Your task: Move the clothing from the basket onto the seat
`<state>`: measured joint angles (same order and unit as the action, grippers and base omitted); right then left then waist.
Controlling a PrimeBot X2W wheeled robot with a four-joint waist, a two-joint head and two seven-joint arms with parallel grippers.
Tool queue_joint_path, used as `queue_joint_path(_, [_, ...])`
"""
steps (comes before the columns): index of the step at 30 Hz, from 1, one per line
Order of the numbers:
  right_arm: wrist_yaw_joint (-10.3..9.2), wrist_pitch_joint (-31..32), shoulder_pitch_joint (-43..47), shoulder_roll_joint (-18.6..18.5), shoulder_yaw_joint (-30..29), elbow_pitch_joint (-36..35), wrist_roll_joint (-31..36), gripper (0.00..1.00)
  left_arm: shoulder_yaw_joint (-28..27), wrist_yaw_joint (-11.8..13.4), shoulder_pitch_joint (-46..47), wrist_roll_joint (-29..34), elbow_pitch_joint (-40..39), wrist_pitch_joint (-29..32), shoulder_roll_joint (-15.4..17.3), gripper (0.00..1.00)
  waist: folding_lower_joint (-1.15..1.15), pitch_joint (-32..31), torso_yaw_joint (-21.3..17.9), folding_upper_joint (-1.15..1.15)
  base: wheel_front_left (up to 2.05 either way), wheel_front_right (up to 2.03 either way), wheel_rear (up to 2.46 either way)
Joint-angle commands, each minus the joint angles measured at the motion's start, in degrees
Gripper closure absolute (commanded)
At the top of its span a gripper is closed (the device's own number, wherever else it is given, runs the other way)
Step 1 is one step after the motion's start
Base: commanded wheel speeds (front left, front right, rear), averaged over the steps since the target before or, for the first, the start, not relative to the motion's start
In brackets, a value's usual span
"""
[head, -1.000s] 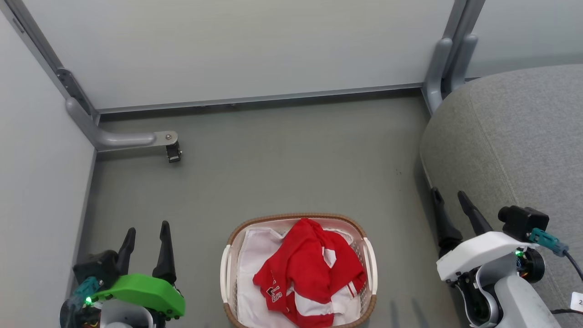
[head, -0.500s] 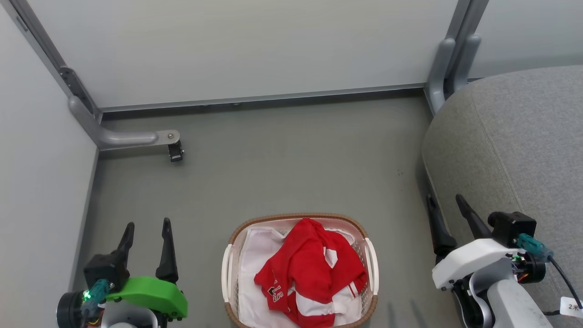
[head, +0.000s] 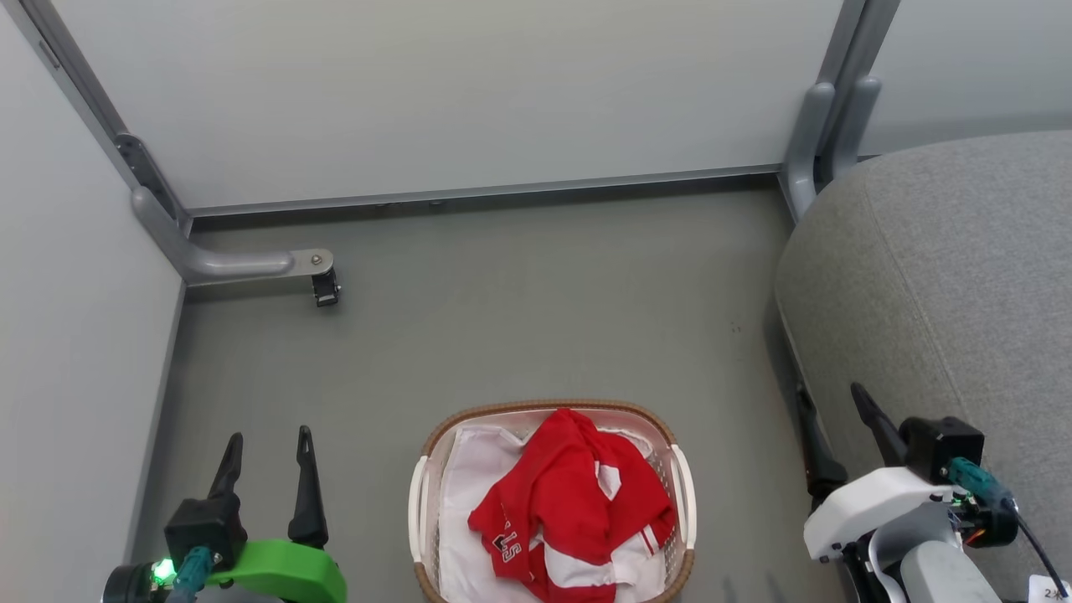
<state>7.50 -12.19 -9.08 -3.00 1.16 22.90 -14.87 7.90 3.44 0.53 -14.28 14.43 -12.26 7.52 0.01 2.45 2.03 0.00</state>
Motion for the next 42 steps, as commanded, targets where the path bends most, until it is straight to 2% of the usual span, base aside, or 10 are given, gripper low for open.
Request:
queue_joint_path(1, [-0.02, -0.61, 0.64, -0.19, -0.16, 0.26, 1.28, 0.00, -0.21, -0.43, -0.69, 1.20, -0.69, -0.54, -0.23, 0.00, 0.00, -0.05, 0.01, 0.00, 0.00, 0.00, 0.00])
queue_joint_path(11, [-0.02, -1.68, -0.90, -0.04, -0.13, 0.03, 6.07, 0.00, -1.33, -2.16, -0.12, 6.35, -0.25, -1.58, -1.55, 0.00, -0.01, 1.98, -0.23, 0.00, 0.00, 0.00, 0.00])
queue_joint_path(14, [-0.02, -2.06, -2.20, -0.03, 0.14, -0.52, 7.32, 0.00, -1.16, -3.39, 1.44, 7.45, 0.16, -1.99, -2.13, 0.00, -0.01, 3.98, -0.40, 0.00, 0.00, 0.00, 0.00])
queue_joint_path(21, [-0.02, -2.74, -6.94, -0.14, 2.48, -0.11, 7.61, 0.00, 0.39, -8.00, 6.35, 7.68, 5.49, -2.62, -3.71, 0.00, -0.01, 11.83, -1.26, 0.00, 0.00, 0.00, 0.00])
queue_joint_path(27, [-0.03, -3.08, -11.16, -1.52, 3.99, -2.69, 6.76, 0.00, 3.19, -9.76, 12.76, 8.76, 9.31, -3.00, -4.28, 0.00, -0.01, 19.86, -2.57, 0.00, 0.00, 0.00, 0.00])
queue_joint_path(32, [-0.03, -3.08, -13.86, -1.76, 5.01, -4.34, 4.64, 0.00, 6.84, -10.53, 18.28, 7.09, 14.38, -2.97, -4.50, 0.00, -0.01, 25.89, -3.55, 0.00, 0.00, 0.00, 0.00])
queue_joint_path(42, [-0.03, -3.08, -18.18, -3.52, 9.41, -6.99, 1.10, 0.00, 21.25, -10.96, 29.63, -5.07, 27.53, -2.93, -4.42, 0.00, -0.01, 36.37, -5.33, 0.00, 0.00, 0.00, 0.00])
